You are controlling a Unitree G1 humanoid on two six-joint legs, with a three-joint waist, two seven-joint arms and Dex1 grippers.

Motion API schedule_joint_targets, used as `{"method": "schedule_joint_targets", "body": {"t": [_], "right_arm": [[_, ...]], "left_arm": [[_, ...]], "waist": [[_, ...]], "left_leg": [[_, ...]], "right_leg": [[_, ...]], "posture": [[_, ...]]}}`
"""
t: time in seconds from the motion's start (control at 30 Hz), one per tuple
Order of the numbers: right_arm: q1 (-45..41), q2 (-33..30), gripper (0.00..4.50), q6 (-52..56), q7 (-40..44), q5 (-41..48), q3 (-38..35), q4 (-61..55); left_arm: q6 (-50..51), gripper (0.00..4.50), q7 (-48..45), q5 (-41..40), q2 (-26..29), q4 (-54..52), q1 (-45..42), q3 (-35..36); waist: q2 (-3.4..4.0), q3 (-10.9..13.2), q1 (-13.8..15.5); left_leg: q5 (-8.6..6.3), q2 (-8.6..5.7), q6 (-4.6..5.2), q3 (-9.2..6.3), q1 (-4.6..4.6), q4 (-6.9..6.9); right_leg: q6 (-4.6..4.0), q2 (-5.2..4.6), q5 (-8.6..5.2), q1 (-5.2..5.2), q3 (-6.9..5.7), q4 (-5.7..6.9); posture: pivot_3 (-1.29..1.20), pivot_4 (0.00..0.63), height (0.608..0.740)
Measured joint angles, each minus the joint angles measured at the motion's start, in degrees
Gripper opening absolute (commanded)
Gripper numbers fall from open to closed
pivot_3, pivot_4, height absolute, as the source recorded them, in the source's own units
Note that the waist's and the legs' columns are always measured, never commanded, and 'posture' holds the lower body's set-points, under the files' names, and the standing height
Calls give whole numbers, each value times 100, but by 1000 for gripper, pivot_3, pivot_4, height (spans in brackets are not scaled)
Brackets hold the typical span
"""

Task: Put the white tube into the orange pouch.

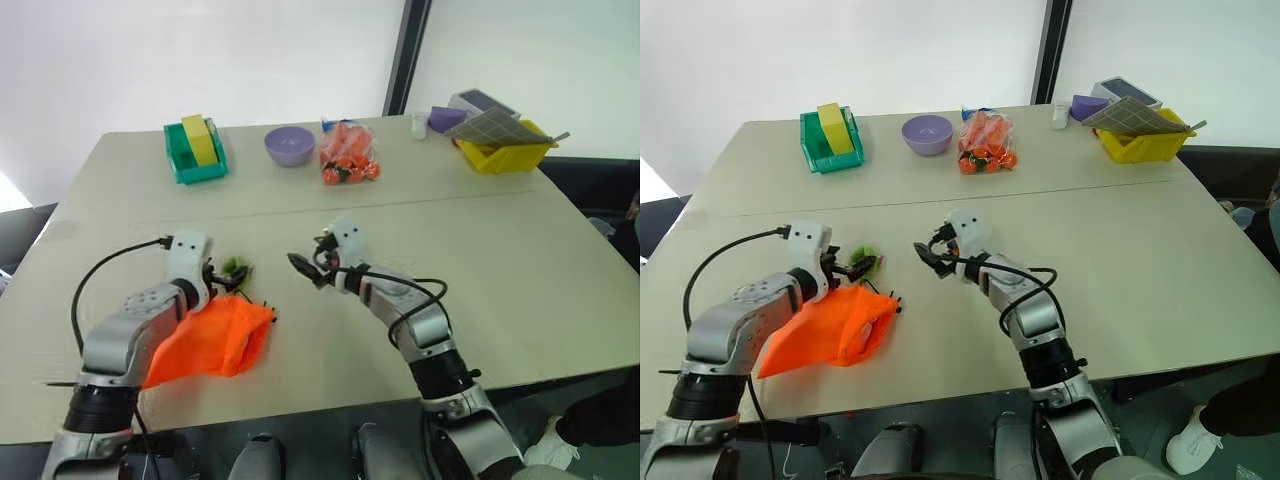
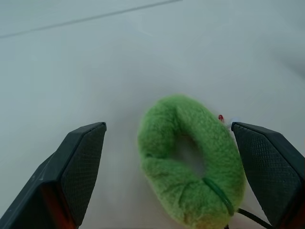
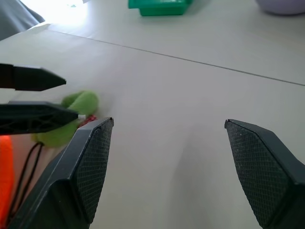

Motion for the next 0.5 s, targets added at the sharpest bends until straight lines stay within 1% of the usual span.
{"method": "schedule_joint_targets", "body": {"t": [0.07,0.1,0.13,0.2,0.27,0.4,0.5], "right_arm": [[37,-72,3944,35,-24,31,-71,-139],[46,-99,3944,53,-42,34,-110,-198],[63,-129,3944,86,-62,37,-151,-274],[103,-177,3944,141,-97,40,-215,-389],[133,-224,3944,197,-131,41,-249,-451],[188,-300,3944,306,-163,82,-346,-603],[239,-416,3944,443,-127,152,-345,-741]], "left_arm": [[184,3155,-90,-40,-168,48,-53,-3],[264,2586,-148,-90,-236,51,-76,-4],[333,2177,-190,-123,-314,51,-99,-4],[396,1060,-283,-145,-433,50,-134,-5],[433,70,-368,-157,-569,47,-169,-4],[434,23,-743,-250,-858,5,-316,-290],[265,23,-1078,-228,-919,-12,-350,-684]], "waist": [[-1,-1,1],[-1,0,2],[-1,0,3],[-1,-1,4],[-1,-1,7],[0,0,30],[0,0,28]], "left_leg": [[0,0,0,0,2,0],[0,0,0,-1,3,0],[0,0,0,-1,5,0],[0,0,0,-1,8,0],[0,0,0,-1,8,3],[1,-2,-1,-1,7,10],[1,-2,-1,0,6,10]], "right_leg": [[3,0,-2,-1,0,9],[4,0,-2,-1,0,11],[4,0,-2,-1,0,14],[4,-1,-2,0,0,15],[3,-1,-3,3,0,16],[2,-3,-4,7,1,13],[1,-3,-4,7,1,12]], "posture": [[0,150,740],[0,150,740],[0,150,740],[0,150,740],[0,150,740],[0,150,740],[0,150,740]]}}
